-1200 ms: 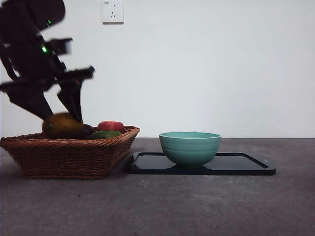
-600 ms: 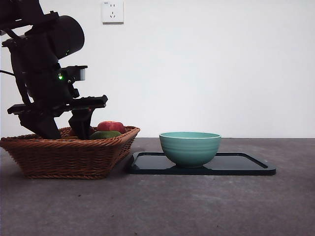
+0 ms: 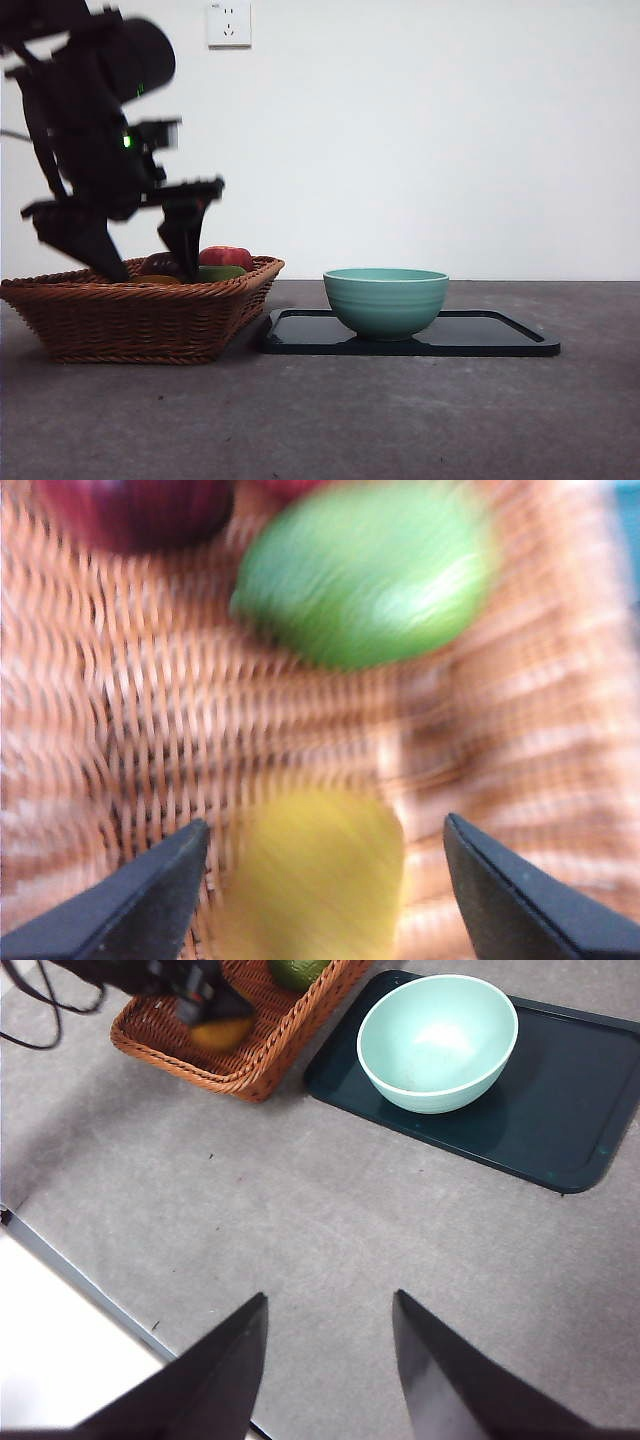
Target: Pick up the wifruite, put it on the bowl, pick up the plate, put it on desk
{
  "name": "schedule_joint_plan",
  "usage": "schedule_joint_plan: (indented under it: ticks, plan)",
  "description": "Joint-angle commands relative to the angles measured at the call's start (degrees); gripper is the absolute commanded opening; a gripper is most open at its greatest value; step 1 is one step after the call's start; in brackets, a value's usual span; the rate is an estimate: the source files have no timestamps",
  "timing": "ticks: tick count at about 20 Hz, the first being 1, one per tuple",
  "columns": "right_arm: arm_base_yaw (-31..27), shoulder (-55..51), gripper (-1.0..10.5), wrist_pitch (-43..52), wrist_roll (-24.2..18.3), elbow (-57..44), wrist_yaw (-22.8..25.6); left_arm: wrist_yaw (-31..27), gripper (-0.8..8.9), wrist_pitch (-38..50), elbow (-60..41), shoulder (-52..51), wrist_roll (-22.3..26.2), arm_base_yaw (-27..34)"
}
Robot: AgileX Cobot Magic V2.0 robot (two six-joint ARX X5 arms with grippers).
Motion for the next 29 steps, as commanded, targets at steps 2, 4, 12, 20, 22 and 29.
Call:
schedule_joint_plan:
  ticks: [2, 4, 12, 20, 22, 29]
  plan:
    - [0.5, 0.22, 2.0, 0.59, 0.39, 0.79, 0.04, 0.09, 3.81, -0.79, 0.66, -6.32, -0.26, -0.33]
    - [0.5, 0.22, 2.0, 0.59, 0.39, 0.79, 0.04, 0.31, 3.8, -3.37, 0.66, -10.58, 1.14, -0.37]
    - [0.5, 0.22, 2.0, 0.61, 0.39, 0.81, 0.22, 17.2, 3.75, -15.52, 0.66, -28.7, 4.92, -1.09]
    - [0.5, 0.22, 2.0, 0.59, 0.42, 0.79, 0.17, 32.33, 3.75, -30.86, 0.66, -39.34, 11.93, -1.11]
    - [0.5, 0.22, 2.0, 0.59, 0.42, 0.79, 0.15, 34.23, 3.74, -35.3, 0.66, -40.28, 14.86, -1.11]
    - [0.5, 0.22, 2.0, 0.55, 0.66, 0.79, 0.02, 35.12, 3.74, -37.97, 0.66, -40.52, 17.07, -1.11]
